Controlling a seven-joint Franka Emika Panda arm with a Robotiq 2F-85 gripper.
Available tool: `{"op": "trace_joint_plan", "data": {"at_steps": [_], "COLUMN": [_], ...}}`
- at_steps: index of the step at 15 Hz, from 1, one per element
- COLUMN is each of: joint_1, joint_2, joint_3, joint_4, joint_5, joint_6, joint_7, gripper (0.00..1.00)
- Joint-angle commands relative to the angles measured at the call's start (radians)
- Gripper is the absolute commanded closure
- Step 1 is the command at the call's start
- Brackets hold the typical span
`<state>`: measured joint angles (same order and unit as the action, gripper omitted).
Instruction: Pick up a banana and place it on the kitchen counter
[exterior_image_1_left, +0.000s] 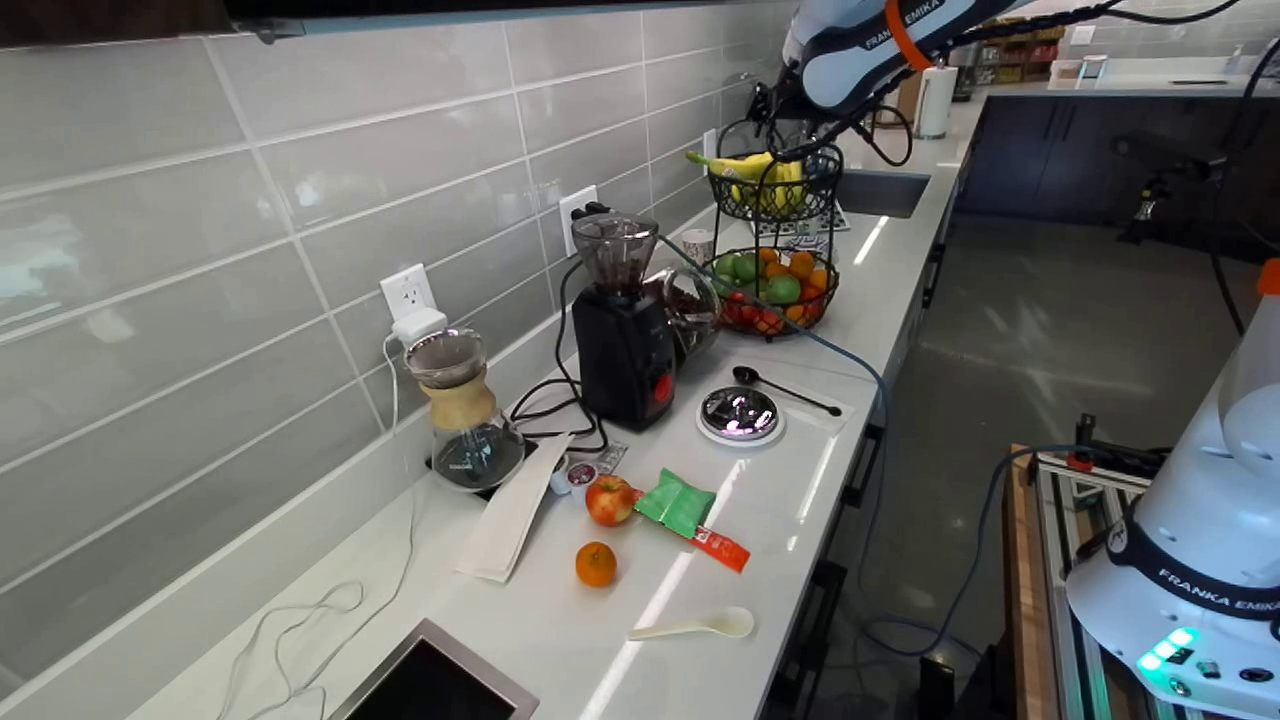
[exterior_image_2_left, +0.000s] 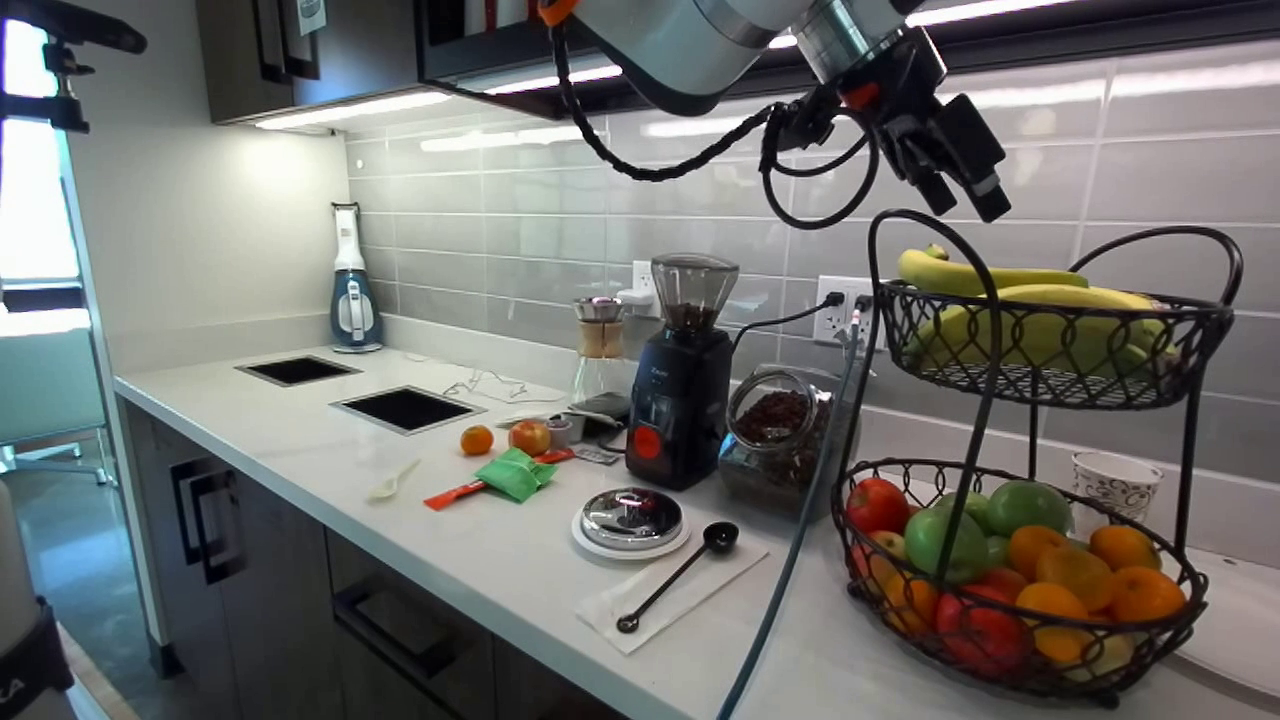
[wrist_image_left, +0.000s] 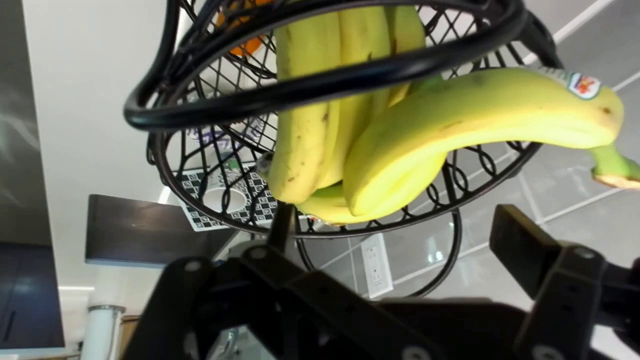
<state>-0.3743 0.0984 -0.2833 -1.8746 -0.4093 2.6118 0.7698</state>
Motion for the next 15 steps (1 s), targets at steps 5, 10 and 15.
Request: {"op": "trace_joint_plan", "data": {"at_steps": [5,10,15], "joint_1": [0.050,0.058,0.059], "joint_2": [0.119,0.180,0.227], "joint_3": [-0.043,-0.052,-0.054], "joint_4": [0.167,0.227,0.274], "joint_5": [0.177,0.239,0.273], "joint_6": [-0.189,-0.195,-0.218], "joint_7": [0.109,0.106,0.091], "gripper": [0.00,0.00,0.00]}}
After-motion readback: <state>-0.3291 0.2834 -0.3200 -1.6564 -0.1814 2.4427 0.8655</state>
